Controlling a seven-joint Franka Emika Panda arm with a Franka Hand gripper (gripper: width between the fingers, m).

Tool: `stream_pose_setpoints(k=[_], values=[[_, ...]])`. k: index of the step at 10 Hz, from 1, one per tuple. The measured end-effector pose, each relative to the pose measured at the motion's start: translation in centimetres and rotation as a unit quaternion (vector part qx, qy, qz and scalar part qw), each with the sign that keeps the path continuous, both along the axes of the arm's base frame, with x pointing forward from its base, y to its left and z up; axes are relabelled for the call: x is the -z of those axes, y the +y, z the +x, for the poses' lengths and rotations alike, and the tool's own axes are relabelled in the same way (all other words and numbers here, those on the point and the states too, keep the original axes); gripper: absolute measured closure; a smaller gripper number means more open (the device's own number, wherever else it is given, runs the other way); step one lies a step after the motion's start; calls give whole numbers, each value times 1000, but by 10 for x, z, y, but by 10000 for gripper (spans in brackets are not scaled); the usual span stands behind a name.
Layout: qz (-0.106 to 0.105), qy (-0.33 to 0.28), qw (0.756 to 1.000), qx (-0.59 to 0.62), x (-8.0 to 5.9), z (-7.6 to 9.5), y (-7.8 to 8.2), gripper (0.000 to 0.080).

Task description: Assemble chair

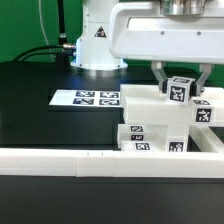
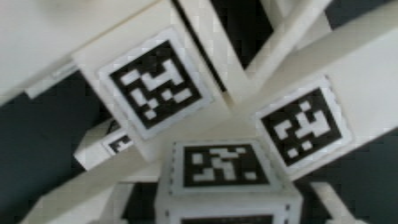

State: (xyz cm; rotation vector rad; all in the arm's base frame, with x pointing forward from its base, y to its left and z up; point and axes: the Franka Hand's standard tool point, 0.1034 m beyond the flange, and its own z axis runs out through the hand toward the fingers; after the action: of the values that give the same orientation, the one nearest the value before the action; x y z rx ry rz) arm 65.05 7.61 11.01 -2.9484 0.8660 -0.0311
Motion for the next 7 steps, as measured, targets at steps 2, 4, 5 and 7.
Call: stream_pose_setpoints(k=[2, 4, 5, 7], values=[[10, 5, 997, 82, 1, 0, 1, 519], [28, 14, 983, 182, 2, -2, 2, 519], [30, 16, 978, 205, 2, -2, 3, 520], [29, 16, 983, 182, 2, -2, 3, 402]])
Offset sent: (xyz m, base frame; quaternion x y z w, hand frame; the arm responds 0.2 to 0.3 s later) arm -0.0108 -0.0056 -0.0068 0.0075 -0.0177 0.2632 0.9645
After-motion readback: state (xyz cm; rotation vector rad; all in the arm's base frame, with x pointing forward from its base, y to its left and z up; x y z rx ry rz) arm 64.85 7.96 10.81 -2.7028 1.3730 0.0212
